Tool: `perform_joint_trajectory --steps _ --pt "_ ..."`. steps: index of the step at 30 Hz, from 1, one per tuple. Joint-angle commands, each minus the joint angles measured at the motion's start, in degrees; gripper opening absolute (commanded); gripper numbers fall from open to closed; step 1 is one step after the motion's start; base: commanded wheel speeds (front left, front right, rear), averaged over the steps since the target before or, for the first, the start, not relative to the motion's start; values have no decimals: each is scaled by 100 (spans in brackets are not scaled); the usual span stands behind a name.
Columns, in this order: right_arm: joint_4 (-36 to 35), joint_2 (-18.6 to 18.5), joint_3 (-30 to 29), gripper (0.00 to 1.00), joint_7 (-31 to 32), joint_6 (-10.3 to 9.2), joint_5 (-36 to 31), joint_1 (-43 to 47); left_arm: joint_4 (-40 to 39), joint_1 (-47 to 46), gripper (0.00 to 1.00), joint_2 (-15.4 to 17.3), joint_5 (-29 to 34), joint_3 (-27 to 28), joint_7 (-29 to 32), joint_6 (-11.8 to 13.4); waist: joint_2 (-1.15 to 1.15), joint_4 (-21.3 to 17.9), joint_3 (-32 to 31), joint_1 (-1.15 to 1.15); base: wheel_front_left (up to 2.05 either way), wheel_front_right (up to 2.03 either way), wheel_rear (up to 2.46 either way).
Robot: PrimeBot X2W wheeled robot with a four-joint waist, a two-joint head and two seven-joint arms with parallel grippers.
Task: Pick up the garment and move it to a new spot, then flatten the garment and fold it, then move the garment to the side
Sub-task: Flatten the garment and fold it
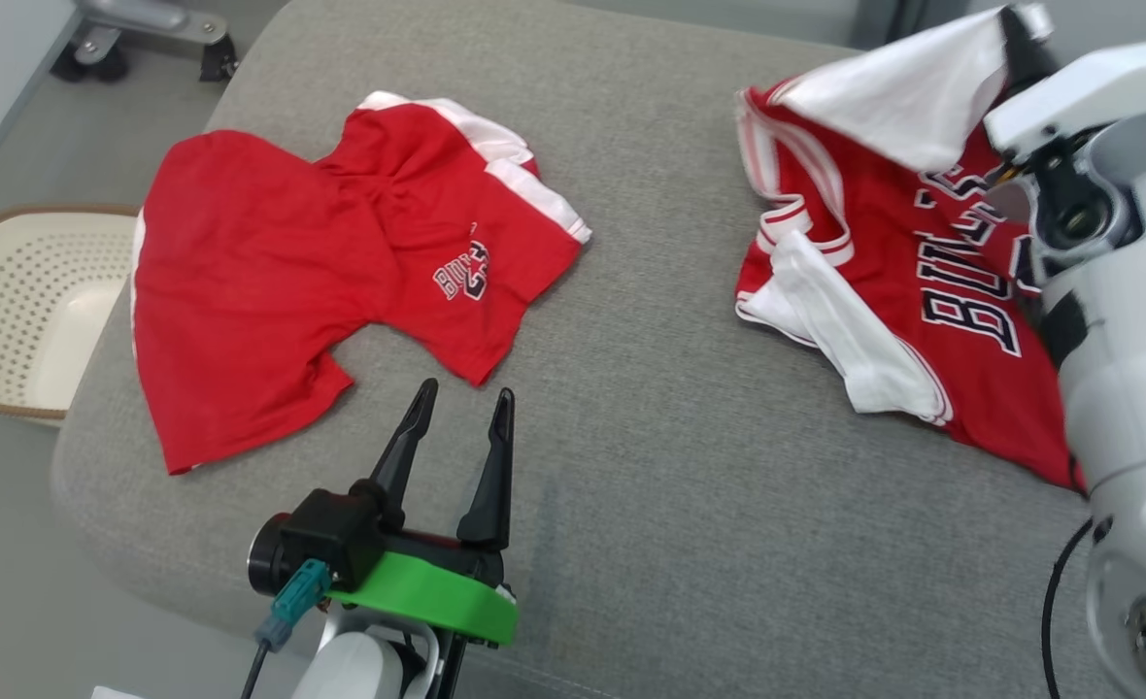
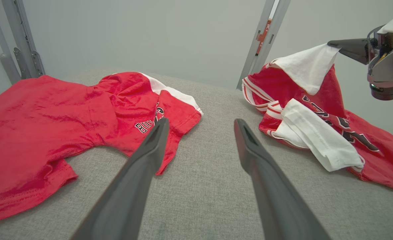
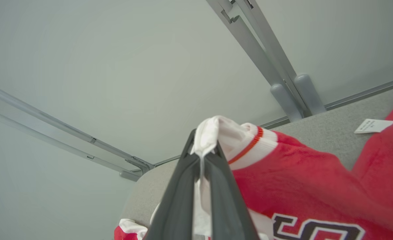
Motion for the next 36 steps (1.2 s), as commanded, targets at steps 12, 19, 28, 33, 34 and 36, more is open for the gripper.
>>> perform_joint_trajectory --steps 12,19,28,33,34,36 --pt "2104 -943 -1116 100 -1381 2 -1418 -1458 -41 -171 100 11 -42 -101 3 42 0 212 309 0 0 0 0" --pt "2137 -458 -1056 100 -1337 2 -1822 -1209 -10 -205 100 12 83 6 3 7 0 -190 142 0 0 0 0" --pt "992 188 41 100 -1395 2 -1378 -223 11 -45 100 15 239 345 3 -42 0 -939 -242 0 0 0 0" --pt "-248 163 1251 100 -1464 2 -993 1000 41 64 100 15 276 544 3 -70 0 -1337 -498 0 0 0 0" --pt "-520 93 1454 100 -1500 2 -903 1283 45 105 100 15 271 570 3 -75 0 -1411 -548 0 0 0 0" --pt "-1010 -42 1772 100 -1570 2 -759 1793 46 161 100 15 253 633 3 -74 0 -1540 -629 0 0 0 0"
